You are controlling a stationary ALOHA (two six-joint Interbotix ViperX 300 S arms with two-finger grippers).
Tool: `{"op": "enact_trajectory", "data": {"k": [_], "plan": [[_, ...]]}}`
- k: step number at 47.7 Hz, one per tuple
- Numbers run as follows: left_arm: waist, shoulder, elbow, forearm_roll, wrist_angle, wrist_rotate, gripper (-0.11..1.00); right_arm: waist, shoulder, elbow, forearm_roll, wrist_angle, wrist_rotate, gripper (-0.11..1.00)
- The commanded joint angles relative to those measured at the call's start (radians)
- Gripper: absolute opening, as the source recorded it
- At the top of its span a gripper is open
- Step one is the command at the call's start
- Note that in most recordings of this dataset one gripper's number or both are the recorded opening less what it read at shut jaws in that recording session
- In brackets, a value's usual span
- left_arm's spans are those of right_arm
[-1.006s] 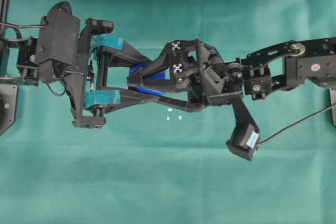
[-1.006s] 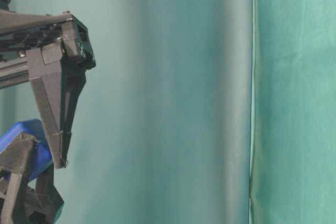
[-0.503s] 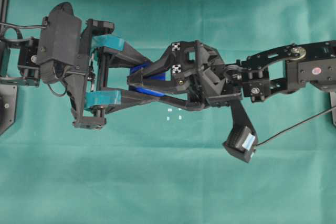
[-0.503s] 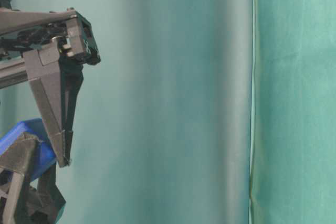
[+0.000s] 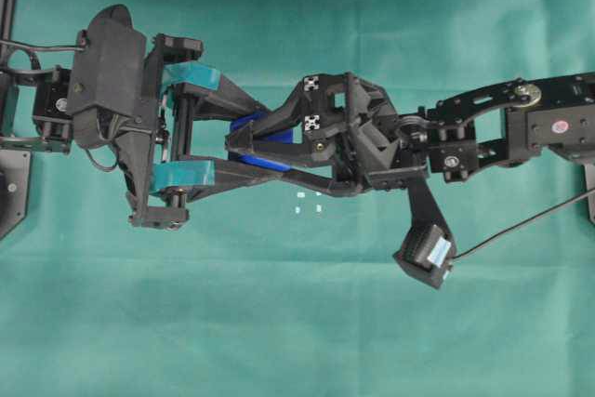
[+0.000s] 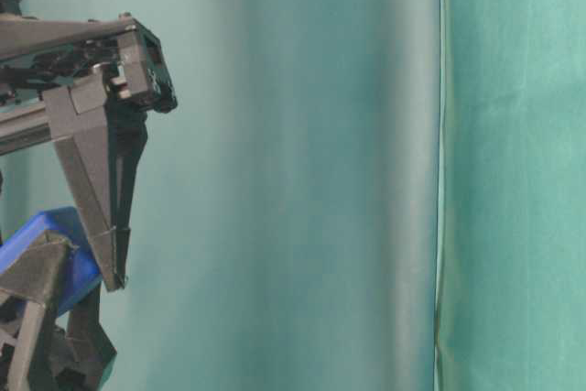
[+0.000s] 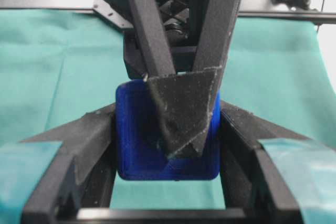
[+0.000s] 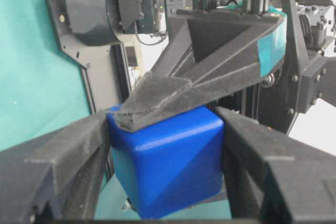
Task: Handover the blue block to the right arm after grasping it with the left arm, then place it in the designated position.
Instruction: 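Move the right gripper onto the cube and close it, then open the left gripper and pull the cube away with the right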
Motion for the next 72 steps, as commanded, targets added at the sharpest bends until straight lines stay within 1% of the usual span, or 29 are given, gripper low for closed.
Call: {"op": "enact_trajectory", "data": {"k": [1,5,6,12,15,17,40,53,62,72], "plan": [[0.003,-0.012,-0.014,0.0,-0.003,-0.002,0.47,0.005,-0.012,-0.028,0.005,0.005,0.005,0.63],[0.002,-0.015,-0.012,0.0,-0.009,-0.003,0.49,0.005,-0.012,-0.028,0.005,0.005,0.005,0.63],[0.002,-0.015,-0.012,0.0,-0.009,-0.003,0.53,0.005,-0.012,-0.026,0.005,0.006,0.005,0.63],[0.0,-0.018,-0.012,0.0,-0.011,-0.002,0.88,0.005,-0.014,-0.026,0.005,0.006,0.005,0.63],[0.0,-0.018,-0.012,0.0,-0.009,-0.002,0.97,0.005,-0.014,-0.026,0.005,0.006,0.005,0.63],[0.0,-0.02,-0.011,0.0,-0.008,-0.003,1.0,0.005,-0.014,-0.026,0.005,0.006,0.005,0.63],[-0.005,-0.031,-0.003,-0.002,-0.002,-0.005,1.0,0.005,-0.025,-0.015,0.005,0.006,0.005,0.63],[-0.008,-0.072,0.029,-0.003,-0.002,-0.006,1.0,0.005,-0.066,0.028,0.005,0.006,0.02,0.63],[-0.017,-0.115,0.063,-0.003,0.011,-0.009,1.0,0.005,-0.112,0.077,0.005,0.006,0.032,0.63],[-0.021,-0.14,0.08,-0.003,0.021,-0.018,1.0,0.005,-0.152,0.115,0.005,0.034,0.034,0.63]]}}
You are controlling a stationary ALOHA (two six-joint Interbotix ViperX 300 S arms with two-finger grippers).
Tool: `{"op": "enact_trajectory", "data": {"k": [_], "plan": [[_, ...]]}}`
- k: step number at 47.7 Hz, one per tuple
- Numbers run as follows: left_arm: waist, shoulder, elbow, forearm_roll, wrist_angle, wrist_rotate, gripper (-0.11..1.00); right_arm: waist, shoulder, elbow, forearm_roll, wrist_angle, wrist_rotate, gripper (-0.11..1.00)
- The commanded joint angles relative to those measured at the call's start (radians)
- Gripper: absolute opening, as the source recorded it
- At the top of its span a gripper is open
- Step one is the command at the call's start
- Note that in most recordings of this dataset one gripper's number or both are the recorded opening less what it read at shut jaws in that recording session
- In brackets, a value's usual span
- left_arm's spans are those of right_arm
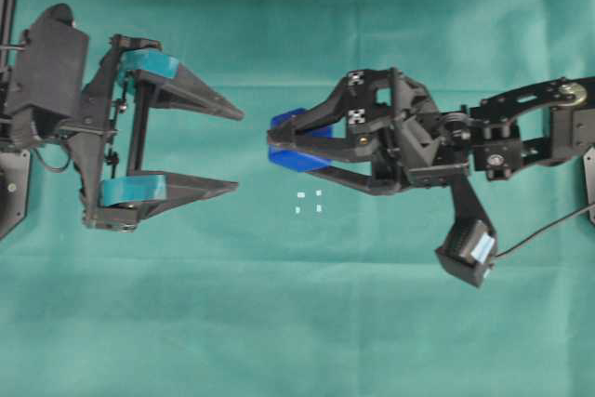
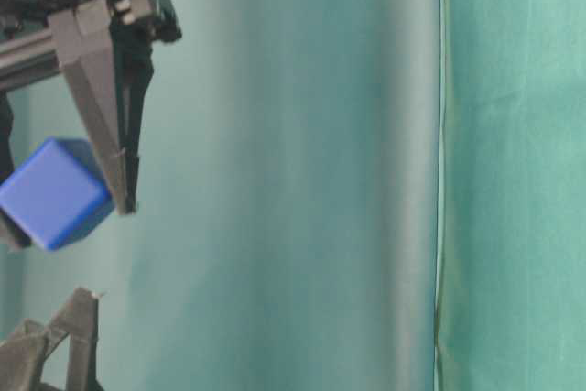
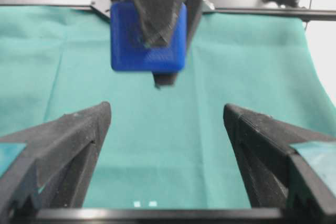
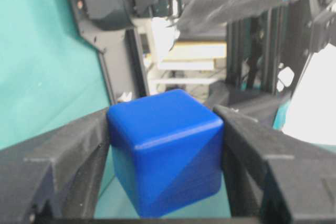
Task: Handover the blue block to the right arm after grasping it with the left arm, then place it in the designated position.
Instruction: 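Open the left gripper and pull the cube away with the right, then carry the cube with the right gripper toward the white marker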
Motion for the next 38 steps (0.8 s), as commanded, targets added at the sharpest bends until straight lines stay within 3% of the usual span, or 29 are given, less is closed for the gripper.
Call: {"op": "enact_trajectory", "data": {"k": [1,11,20,28,38], "plan": [[-0.006,-0.015,-0.009,-0.002,-0.002,-0.002,1.0,0.002,-0.034,-0.002,0.003,0.009,0.005,0.63],[-0.005,-0.009,-0.014,-0.002,0.002,-0.002,1.0,0.002,-0.035,-0.002,0.005,0.014,0.006,0.63],[-0.006,-0.009,-0.014,-0.002,0.002,-0.002,1.0,0.002,-0.035,0.0,0.031,0.008,0.063,0.63],[-0.005,-0.009,-0.014,-0.002,0.003,-0.002,1.0,0.002,-0.037,0.0,0.092,0.003,0.178,0.63],[-0.005,-0.009,-0.014,-0.002,0.003,0.0,1.0,0.003,-0.037,0.002,0.187,-0.015,0.387,0.63]]}}
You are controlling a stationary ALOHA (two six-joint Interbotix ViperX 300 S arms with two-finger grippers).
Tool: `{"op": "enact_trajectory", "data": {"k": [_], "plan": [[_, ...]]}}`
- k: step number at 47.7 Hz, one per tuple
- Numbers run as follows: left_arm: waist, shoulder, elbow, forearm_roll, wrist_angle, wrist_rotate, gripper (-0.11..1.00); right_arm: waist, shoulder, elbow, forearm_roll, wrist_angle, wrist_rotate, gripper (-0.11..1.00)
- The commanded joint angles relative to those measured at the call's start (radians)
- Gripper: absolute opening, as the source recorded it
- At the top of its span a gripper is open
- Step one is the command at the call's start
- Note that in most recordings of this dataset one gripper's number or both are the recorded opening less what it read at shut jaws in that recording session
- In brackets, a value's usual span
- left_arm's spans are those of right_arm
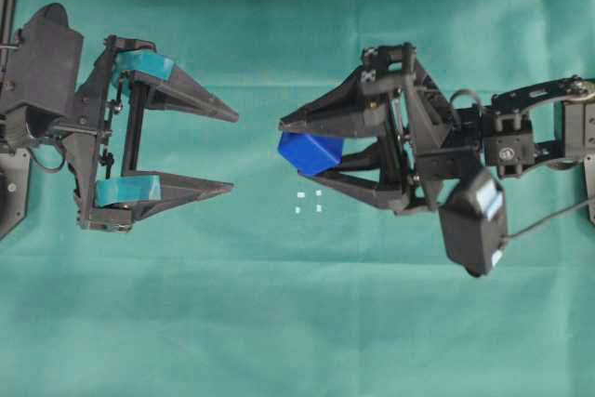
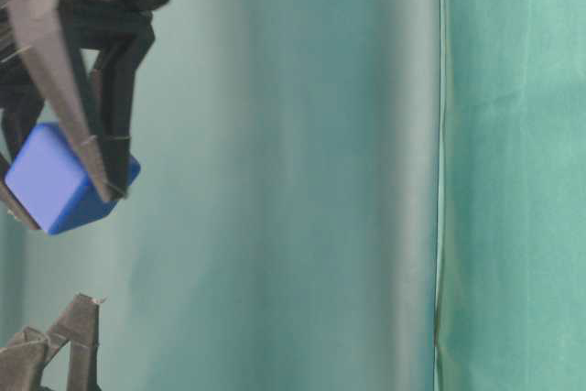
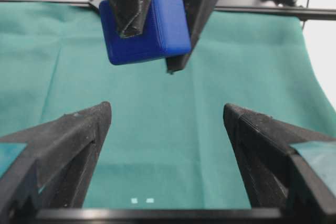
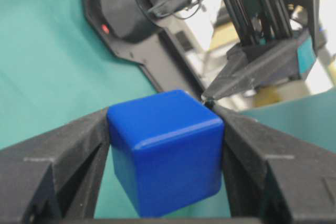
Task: Handover the blue block to the right arm after grasping it with the left arm, then place it in the designated position.
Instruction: 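Carry the cube with the right gripper toward the white marker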
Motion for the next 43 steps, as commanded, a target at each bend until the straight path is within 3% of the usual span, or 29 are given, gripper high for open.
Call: {"op": "enact_trajectory", "data": {"k": [1,27,32,43], "plan": [[-0.005,-0.006,-0.015,-0.002,-0.005,0.002,1.0,0.005,-0.021,-0.011,0.038,-0.008,0.087,0.63],[-0.005,-0.005,-0.017,-0.002,-0.003,0.002,1.0,0.017,-0.032,-0.014,0.052,0.028,0.698,0.63],[-0.003,-0.005,-0.017,-0.002,-0.003,0.002,1.0,0.017,-0.04,-0.014,0.052,0.064,0.753,0.63],[-0.005,-0.003,-0.018,-0.002,-0.003,0.002,1.0,0.02,-0.04,-0.015,0.051,0.091,0.759,0.63]]}}
